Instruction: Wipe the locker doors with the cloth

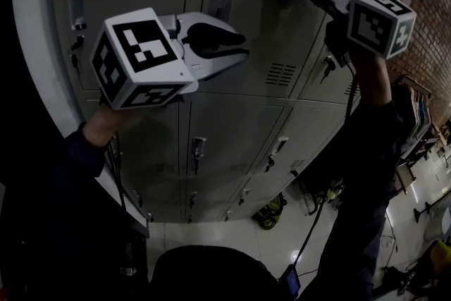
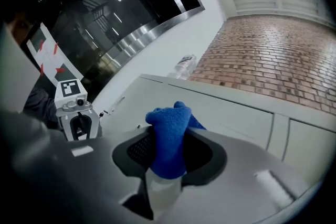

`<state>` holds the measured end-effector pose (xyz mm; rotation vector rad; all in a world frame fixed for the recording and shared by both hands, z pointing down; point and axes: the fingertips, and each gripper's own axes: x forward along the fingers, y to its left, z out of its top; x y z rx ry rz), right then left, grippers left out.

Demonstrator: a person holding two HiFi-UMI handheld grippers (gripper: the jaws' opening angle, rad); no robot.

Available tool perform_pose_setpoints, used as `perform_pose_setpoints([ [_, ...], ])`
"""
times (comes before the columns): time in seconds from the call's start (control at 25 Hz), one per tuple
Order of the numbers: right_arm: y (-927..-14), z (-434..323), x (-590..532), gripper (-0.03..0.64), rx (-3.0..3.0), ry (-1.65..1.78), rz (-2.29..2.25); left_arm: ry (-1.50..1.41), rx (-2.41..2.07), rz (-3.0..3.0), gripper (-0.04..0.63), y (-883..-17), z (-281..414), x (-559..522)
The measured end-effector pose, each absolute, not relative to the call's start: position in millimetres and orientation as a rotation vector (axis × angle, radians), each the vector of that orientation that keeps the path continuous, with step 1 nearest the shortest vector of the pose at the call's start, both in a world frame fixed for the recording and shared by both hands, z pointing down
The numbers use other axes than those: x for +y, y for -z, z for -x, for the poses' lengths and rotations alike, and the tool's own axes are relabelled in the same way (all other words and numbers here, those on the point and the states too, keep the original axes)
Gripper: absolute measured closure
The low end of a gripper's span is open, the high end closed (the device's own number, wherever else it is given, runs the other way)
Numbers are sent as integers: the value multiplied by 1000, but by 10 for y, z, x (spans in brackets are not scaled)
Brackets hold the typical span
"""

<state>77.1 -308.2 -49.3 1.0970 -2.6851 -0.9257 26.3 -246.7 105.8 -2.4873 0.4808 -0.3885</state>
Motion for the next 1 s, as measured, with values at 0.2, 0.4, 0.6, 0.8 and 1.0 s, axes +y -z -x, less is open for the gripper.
perform_pose_setpoints([
  [0.2, 379, -145, -2953, 494, -2738, 948, -922, 397, 514, 2480, 538, -1076, -96, -2396],
  [0.4, 180, 350, -2941, 494, -2752, 932, -793, 397, 550, 2484, 538, -1100, 50, -2384],
  [0.6, 14, 459, -3098, 494, -2726, 892, -799, 387, 556, 2491, 538, -1144, 102, -2395],
  [0.8, 36, 239, -3168, 494, -2729, 871, -846, 405, 545, 2501, 538, -1170, 64, -2428],
  [1.0, 10, -74, -3225, 494, -2705, 861, -899, 375, 506, 2509, 538, -1158, -71, -2447],
])
